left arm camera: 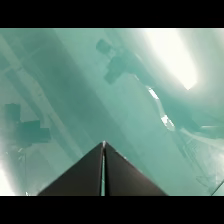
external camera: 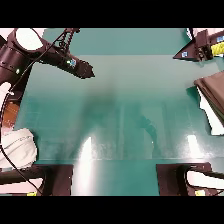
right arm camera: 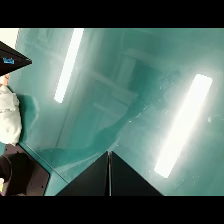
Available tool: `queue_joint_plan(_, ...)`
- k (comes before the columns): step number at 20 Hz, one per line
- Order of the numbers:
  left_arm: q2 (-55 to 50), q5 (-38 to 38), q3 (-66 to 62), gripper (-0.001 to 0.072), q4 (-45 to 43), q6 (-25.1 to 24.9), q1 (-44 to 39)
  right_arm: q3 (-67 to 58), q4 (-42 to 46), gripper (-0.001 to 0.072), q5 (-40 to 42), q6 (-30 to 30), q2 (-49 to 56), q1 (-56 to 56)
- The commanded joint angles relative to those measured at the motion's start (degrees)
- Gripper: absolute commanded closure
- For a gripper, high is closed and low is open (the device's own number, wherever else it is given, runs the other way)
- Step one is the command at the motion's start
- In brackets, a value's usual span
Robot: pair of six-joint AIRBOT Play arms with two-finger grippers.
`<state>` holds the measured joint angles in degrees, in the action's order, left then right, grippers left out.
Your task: Fold the shirts.
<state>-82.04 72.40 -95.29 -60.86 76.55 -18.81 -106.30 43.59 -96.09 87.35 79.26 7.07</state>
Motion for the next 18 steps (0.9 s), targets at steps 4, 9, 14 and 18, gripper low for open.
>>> queue_joint_plan(4, -0.02, -0.02, 0.00, 0.0686, 0.00, -0.04, -0.02, -0.04, -0.04, 0.0691, 0.02, 0.02, 0.00, -0.04)
queue_joint_plan(9, -0.02, -0.02, 0.00, 0.0685, 0.00, -0.02, -0.02, -0.04, -0.04, 0.0691, -0.15, 0.00, 0.00, -0.04)
queue_joint_plan(14, -0.02, -5.33, -0.04, 0.0685, -0.20, -0.28, 0.00, -0.02, -0.04, 0.0690, -1.62, 0.00, 0.00, -0.04)
queue_joint_plan(18, 1.03, 3.10, -0.17, 0.0686, -8.02, 0.02, 0.17, -0.04, -0.04, 0.0691, -2.19, -0.02, 0.00, -0.04)
